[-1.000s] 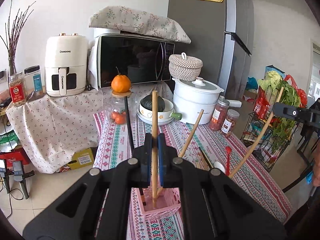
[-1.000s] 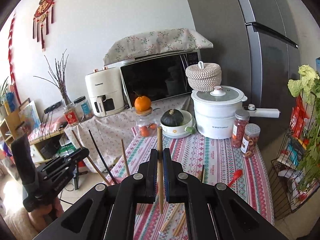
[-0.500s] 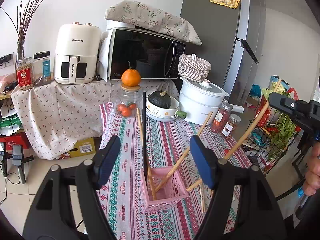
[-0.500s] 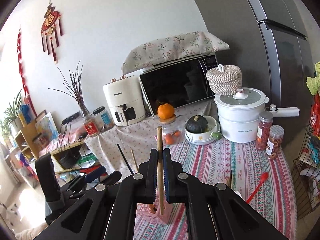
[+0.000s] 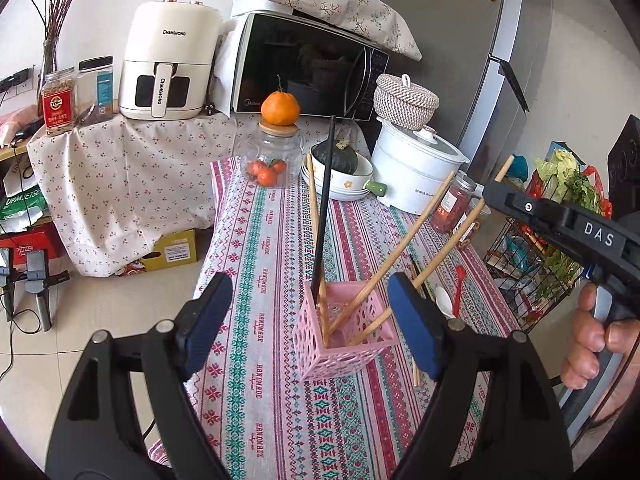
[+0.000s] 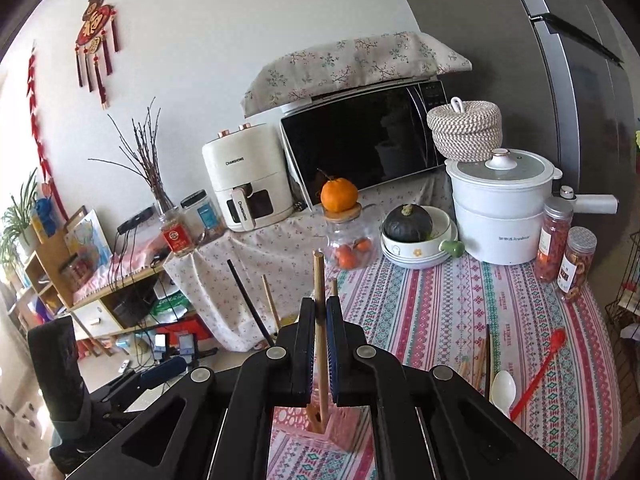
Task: Organize utensils
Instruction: 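Carry the chopsticks to the pink basket and drop them in with both grippers, then move both grippers back over the remaining chopsticks and spoons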
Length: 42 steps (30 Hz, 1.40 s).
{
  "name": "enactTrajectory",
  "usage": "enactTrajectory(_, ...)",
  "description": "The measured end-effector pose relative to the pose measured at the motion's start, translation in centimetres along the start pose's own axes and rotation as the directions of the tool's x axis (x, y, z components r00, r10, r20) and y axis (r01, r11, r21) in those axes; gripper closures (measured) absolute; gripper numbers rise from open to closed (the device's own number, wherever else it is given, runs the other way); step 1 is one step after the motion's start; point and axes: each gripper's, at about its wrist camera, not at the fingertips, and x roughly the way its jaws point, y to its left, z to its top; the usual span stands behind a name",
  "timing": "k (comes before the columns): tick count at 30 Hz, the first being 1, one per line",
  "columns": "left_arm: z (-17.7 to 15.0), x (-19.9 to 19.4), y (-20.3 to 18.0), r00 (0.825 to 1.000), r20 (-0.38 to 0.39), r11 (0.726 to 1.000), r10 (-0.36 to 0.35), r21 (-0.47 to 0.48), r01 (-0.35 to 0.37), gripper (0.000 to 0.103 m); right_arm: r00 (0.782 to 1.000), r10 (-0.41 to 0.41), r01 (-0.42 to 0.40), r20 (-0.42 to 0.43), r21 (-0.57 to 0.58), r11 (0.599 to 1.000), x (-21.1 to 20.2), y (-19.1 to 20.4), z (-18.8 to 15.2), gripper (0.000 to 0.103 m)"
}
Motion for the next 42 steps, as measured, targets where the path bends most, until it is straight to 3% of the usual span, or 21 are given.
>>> enactTrajectory(6, -0.3, 0.1, -0.6, 0.999, -0.031, 1.000, -0.011, 0.014, 0.012, 0.023, 0.999, 0.011, -0.010, -0.038, 0.020, 1.000, 0.6, -0.6, -0.3, 0.095)
enactTrajectory(11, -0.4, -0.1, -1.5, 0.998, -0.057, 0.999, -0.037, 0.024, 0.038, 0.023, 1.000, 0.025, -0.025, -0.011, 0.041, 0.999, -1.2, -1.4, 0.6, 0.079)
enactTrajectory(14, -0.6, -0.3, -2.3, 0.996, -0.074, 0.998, -0.054, 0.033, 0.057, 0.022, 0.999, 0.026, -0.027, 0.019, 0.051, 0.998, -2.8, -2.3, 1.2, 0.064)
enactTrajectory(16, -0.8, -0.3, -2.9, 0.994, -0.086, 0.997, -0.065, 0.043, 0.069, 0.022, 0.999, 0.019, -0.020, 0.031, 0.054, 0.998, -3.8, -3.1, 1.5, 0.060)
enactTrajectory(23, -1.9, -0.3, -6.3, 0.985, -0.141, 0.988, -0.099, 0.101, 0.114, 0.022, 0.997, -0.061, 0.058, 0.038, 0.075, 0.995, -7.0, -7.1, 1.6, 0.043)
enactTrajectory(28, -3.0, 0.5, -9.8, 0.975, -0.196, 0.974, -0.108, 0.176, 0.143, 0.021, 0.990, -0.142, 0.143, -0.020, 0.075, 0.987, -8.3, -10.3, 0.9, 0.030)
enactTrajectory(33, -4.4, 2.4, -13.6, 0.955, -0.280, 0.955, -0.101, 0.241, 0.172, 0.021, 0.963, -0.235, 0.247, -0.135, 0.085, 0.965, -8.2, -13.8, -0.6, 0.026)
enactTrajectory(40, -6.3, 7.8, -18.2, 0.923, -0.385, 0.954, -0.030, 0.264, 0.141, 0.022, 0.891, -0.298, 0.361, -0.341, 0.137, 0.922, -6.8, -19.9, -3.4, 0.025)
enactTrajectory(42, -6.4, 9.6, -19.0, 0.918, -0.396, 0.960, -0.008, 0.255, 0.118, 0.028, 0.877, -0.301, 0.386, -0.375, 0.177, 0.905, -6.4, -21.8, -4.1, 0.025)
